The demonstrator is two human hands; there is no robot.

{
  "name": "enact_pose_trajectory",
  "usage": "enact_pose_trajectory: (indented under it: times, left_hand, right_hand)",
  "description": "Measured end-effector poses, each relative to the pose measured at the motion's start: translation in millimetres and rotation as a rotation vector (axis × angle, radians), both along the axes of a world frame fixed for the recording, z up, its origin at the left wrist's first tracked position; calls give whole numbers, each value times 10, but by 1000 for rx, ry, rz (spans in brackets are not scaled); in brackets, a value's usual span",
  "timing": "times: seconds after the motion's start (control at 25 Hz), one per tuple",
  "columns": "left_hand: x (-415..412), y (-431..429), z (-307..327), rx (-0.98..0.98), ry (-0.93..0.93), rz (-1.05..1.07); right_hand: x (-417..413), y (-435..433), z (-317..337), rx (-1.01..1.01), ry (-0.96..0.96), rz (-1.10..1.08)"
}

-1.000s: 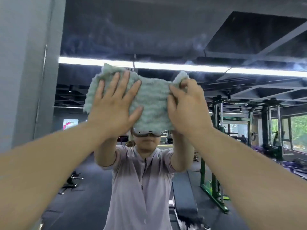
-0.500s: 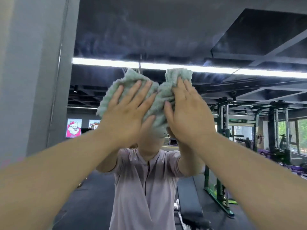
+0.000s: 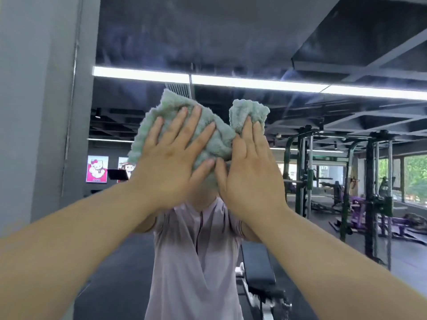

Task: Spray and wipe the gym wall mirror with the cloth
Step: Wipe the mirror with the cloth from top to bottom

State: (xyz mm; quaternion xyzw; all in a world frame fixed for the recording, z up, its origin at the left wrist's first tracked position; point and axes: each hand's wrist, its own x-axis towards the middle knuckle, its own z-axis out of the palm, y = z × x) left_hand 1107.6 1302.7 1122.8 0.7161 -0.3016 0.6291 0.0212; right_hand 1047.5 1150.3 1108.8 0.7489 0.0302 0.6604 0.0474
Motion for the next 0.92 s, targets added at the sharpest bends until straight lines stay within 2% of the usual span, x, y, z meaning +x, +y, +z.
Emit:
enact_pose_trajectory:
  times: [0.16, 0.24, 0.36, 0.44, 0.56, 0.68, 0.76, 0.84, 0.92]
  left_hand:
    - [-92, -134, -779, 107, -1, -26]
    - [-111, -208, -676, 105, -18, -32]
    - [-180, -518, -410, -36, 26, -72]
    - [-258, -799, -490, -95, 27, -107]
    - [-400, -1260, -811, 34, -30, -164]
    - [-593, -1917, -1086, 203, -27, -331]
    - [-814, -2453, -1208, 277, 101, -511]
    - [-1006, -2834, -1194, 209, 230, -672]
    - [-1079, -3031, -1110, 143, 232, -736]
  right_hand:
    - [-178, -254, -492, 52, 70, -20]
    - [-238, -443, -570, 71, 24, -49]
    - [-270, -546, -499, 199, -6, 65]
    - [-273, -667, -624, 149, -25, 111]
    - [-483, -1145, -1067, 110, 65, 59]
    - [-943, -1904, -1348, 385, 194, 15]
    - [-1187, -2383, -1426, 579, 200, -5]
    - [-1231, -2558, -1442, 586, 178, 83]
    - [-1140, -2538, -1493, 496, 161, 208]
